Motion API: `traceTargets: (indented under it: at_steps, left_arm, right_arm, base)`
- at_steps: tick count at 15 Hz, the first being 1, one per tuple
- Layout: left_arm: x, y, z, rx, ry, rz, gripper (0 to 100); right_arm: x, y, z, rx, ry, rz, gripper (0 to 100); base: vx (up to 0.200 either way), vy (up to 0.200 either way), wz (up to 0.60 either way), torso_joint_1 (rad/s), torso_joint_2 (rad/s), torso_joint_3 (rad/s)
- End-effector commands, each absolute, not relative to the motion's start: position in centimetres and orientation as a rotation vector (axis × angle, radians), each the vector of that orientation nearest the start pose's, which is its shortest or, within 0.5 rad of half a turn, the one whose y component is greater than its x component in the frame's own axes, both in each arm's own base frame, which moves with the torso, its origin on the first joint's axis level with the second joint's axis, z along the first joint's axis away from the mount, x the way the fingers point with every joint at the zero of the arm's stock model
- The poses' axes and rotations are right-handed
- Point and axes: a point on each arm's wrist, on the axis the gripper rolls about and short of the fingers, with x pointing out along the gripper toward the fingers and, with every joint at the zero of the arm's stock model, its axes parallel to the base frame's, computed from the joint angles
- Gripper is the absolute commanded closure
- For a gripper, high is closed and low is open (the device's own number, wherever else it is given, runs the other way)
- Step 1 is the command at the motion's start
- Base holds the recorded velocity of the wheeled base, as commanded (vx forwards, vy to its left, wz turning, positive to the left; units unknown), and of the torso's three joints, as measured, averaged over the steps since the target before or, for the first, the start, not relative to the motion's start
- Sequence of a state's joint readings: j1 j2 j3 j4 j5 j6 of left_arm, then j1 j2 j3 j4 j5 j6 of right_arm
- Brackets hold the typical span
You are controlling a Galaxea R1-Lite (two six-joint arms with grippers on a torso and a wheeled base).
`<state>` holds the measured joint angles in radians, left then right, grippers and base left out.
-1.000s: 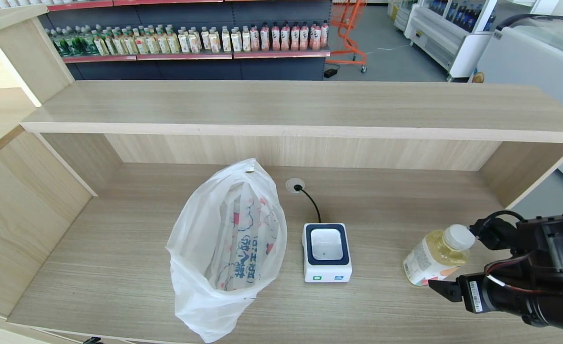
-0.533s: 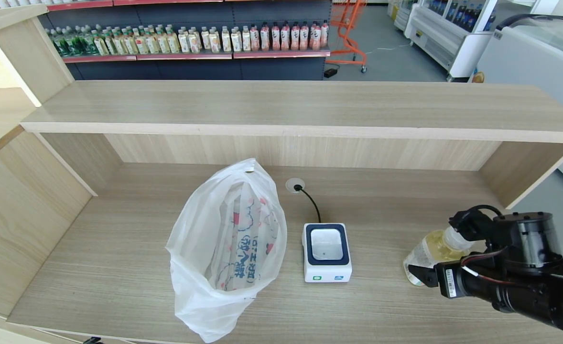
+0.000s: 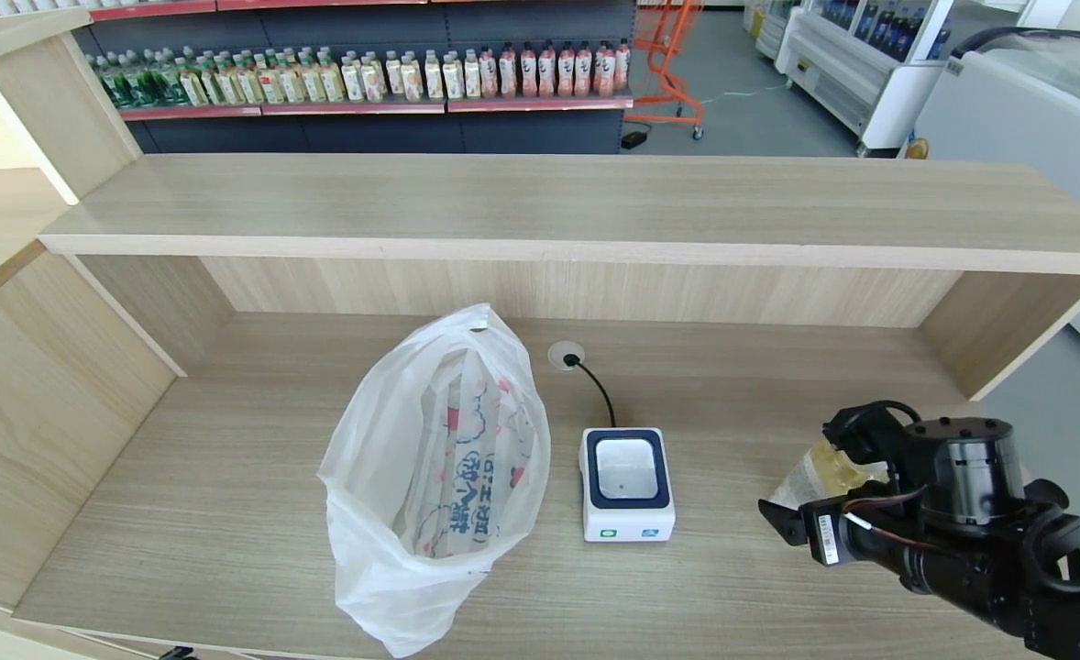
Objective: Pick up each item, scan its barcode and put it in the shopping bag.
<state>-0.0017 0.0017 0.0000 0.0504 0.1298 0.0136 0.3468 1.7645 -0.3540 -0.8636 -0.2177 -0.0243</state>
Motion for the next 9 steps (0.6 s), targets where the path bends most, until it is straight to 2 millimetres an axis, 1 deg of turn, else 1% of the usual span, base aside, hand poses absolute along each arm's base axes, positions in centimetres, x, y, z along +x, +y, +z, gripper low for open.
traceTargets:
  at_steps: [1,4,9]
  left_arm:
    - [-2.30,0.30,7.03,0.017,0.053,0.128,0]
    - [-2.30,0.30,7.03,0.017,0.053,0.128,0]
    - [-2.30,0.30,7.03,0.017,0.053,0.128,0]
  right_arm:
    - [23.80,8.17,7.39,-0.207,0.524,0.145,0]
    - [24.55,8.44,7.11,-0.230,0.470,0.152,0]
    - [24.80,8.49,7.34,-0.215,0.425,0.150,0]
  base:
    - [0.000,0.000,0.00,0.000,0.00,0.000]
    - [0.000,0.000,0.00,0.000,0.00,0.000]
    - [0.000,0.000,0.00,0.000,0.00,0.000]
